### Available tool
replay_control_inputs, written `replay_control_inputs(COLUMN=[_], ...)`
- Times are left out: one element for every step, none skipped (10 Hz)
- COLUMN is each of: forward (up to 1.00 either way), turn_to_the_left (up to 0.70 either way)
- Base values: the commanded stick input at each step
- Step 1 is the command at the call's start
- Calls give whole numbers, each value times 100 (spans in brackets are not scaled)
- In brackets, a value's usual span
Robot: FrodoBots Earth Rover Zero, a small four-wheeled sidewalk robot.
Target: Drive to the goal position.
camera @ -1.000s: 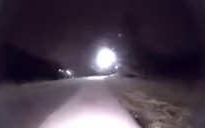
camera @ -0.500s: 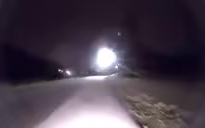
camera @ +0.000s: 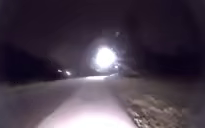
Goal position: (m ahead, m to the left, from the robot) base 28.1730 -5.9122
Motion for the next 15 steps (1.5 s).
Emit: replay_control_inputs(forward=[70, 70, 70, 70, 70, 70, 70, 70, 70, 70, 70, 70, 70, 70, 68], turn_to_the_left=[0, 0, 0, 0, 0, 0, 0, 0, 0, 0, 6, 19, 24, 26, 25])
